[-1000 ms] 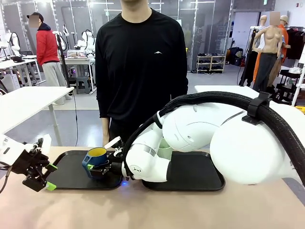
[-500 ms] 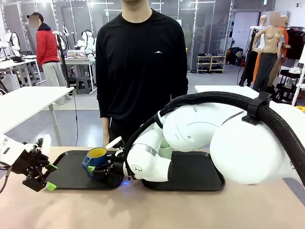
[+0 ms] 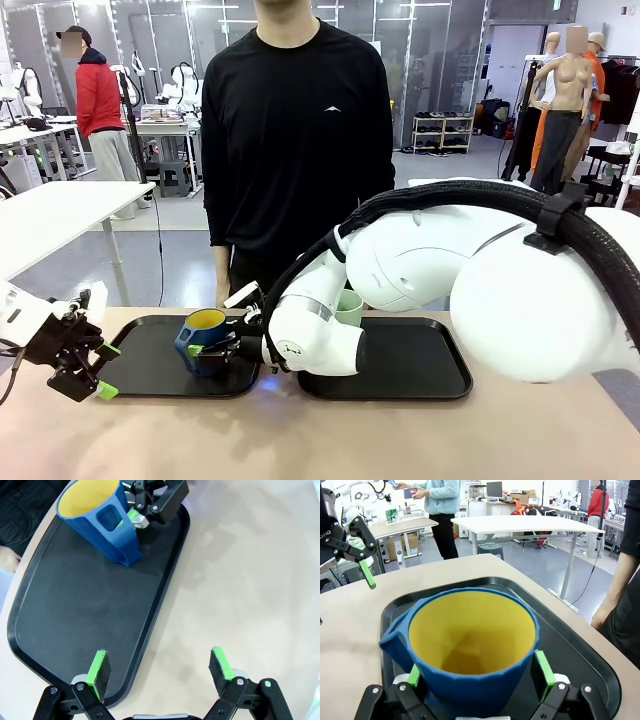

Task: Sort and store the cups by type.
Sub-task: Pick up the Handle plastic cup and place it into the empty Flat Tray.

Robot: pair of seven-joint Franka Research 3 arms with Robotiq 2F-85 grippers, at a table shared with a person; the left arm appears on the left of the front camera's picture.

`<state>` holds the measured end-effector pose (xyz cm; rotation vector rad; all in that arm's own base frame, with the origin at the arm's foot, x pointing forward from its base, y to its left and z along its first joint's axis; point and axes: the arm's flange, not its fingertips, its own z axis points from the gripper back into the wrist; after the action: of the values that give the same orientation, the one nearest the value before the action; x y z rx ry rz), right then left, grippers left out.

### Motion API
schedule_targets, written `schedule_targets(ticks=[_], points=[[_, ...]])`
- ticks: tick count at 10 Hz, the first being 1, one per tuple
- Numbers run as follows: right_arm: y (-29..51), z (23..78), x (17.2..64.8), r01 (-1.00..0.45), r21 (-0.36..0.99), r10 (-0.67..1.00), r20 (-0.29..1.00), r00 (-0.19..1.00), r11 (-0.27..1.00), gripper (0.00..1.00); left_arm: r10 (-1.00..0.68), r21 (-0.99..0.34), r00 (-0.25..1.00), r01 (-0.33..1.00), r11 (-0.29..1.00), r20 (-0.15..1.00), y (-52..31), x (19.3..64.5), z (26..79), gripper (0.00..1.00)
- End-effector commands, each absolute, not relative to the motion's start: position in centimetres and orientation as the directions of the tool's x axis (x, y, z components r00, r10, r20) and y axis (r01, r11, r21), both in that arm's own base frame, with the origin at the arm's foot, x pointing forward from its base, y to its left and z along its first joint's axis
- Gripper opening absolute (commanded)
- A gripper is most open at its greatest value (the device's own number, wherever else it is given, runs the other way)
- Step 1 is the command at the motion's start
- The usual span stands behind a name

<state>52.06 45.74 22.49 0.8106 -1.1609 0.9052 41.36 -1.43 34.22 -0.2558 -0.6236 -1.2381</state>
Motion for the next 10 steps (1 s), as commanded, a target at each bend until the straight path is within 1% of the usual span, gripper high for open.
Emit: schedule_targets(ticks=[1,2,7,10], points=[[45.0,22.2,49.3,-0.898,0.032,0.192,0.973,0.128,0.439,1.0,-0.8,0.156,0.188,0.931,0.33,0.569,-1.5,41.4,34.0,1.0],[44.8,22.2,49.3,-0.901,0.048,0.182,0.974,0.139,0.431,1.0,-0.8,0.156,0.188,0.931,0.33,0.569,-1.5,41.4,34.0,1.0],[43.6,22.7,48.3,-0.898,0.043,0.187,0.973,0.137,0.438,1.0,-0.8,0.156,0.188,0.931,0.33,0.569,-1.5,41.4,34.0,1.0],[42.3,22.7,47.3,-0.898,0.058,0.198,0.967,0.158,0.436,1.0,-0.8,0.156,0.188,0.931,0.33,0.569,-1.5,41.4,34.0,1.0]])
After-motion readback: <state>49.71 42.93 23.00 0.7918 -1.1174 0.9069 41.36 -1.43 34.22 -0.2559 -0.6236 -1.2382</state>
